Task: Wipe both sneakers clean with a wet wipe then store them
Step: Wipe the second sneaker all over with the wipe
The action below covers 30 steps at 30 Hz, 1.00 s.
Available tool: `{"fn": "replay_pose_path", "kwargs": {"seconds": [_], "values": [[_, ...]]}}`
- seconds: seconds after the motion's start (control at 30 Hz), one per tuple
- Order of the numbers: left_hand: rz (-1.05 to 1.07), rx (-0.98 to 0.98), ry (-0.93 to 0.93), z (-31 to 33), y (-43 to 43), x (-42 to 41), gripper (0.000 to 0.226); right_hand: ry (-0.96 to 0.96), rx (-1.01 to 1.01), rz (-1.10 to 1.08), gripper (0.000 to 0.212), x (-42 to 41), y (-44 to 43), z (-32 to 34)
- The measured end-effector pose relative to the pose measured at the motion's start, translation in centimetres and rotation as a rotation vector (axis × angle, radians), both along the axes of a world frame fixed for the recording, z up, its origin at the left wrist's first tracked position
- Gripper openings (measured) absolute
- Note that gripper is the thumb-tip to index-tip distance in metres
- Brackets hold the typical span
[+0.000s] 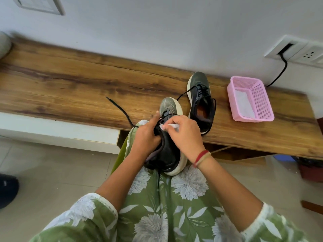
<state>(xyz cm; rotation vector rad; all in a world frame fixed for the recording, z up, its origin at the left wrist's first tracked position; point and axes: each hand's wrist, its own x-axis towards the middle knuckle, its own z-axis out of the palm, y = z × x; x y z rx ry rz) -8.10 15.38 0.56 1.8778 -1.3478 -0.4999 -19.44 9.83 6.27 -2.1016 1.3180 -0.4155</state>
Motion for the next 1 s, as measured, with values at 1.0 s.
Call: {"fn": "replay_pose_path", "kwargs": {"seconds": [1.0], "values": [[0.0,-0.022,-0.001,0.0,0.1,0.0,0.076,0.086,-0.182,-0.025,0.01,0.0,2.1,-0.7]]}}
